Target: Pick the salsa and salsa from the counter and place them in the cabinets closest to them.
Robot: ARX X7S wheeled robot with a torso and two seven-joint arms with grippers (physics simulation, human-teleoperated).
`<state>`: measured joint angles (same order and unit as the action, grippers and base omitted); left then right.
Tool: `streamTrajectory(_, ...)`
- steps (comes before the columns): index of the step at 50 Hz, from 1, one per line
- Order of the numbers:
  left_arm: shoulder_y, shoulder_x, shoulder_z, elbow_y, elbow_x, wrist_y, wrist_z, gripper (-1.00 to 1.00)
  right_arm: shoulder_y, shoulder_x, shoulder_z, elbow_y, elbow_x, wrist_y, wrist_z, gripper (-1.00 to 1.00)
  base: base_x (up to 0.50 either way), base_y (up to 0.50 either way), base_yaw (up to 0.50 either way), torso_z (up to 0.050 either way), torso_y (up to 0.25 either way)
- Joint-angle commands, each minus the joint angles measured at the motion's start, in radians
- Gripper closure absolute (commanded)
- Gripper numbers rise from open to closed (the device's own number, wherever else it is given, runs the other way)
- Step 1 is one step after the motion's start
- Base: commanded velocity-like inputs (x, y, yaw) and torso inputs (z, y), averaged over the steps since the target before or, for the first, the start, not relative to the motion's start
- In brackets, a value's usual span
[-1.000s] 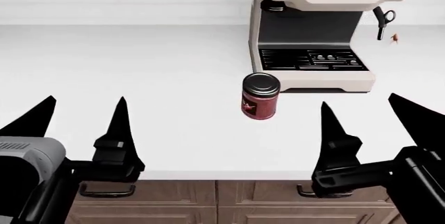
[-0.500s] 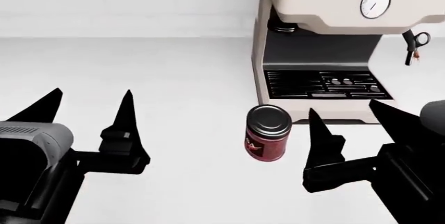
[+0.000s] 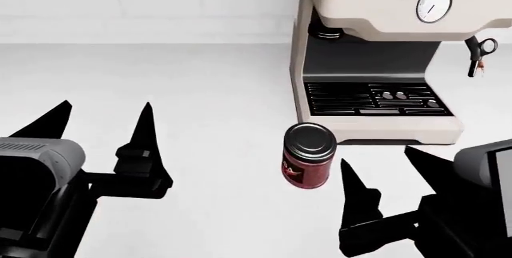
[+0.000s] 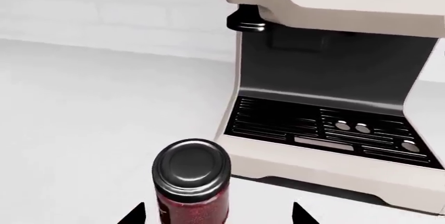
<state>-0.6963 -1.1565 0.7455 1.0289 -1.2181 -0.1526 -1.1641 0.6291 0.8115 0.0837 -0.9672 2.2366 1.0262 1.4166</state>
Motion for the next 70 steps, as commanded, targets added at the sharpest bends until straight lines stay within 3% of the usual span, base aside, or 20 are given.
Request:
streamTrajectory(1,-0.011,-0.001,0.010,0.002,-0.003,-0.003,-0.005,-1.00,-0.065,-0.005,-0.009,-0.005,0.022,0.003,-0.032,-1.00,0.00,0.00,0.00,0.000,0.000)
streamTrajectory(40,-0.025,0.016,0.036,-0.011,0.004,-0.011,-0.001,-1.00,-0.166,-0.244,-0.062,0.219,-0.365,0.221,-0.356,-1.00,0.00,0.00,0.00,0.000,0.000)
streamTrajectory(70,-0.017,0.007,0.045,-0.010,0.015,0.004,-0.001,-1.00,-0.138,-0.326,-0.116,0.270,-0.586,0.250,-0.497,-1.00,0.00,0.00,0.00,0.000,0.000)
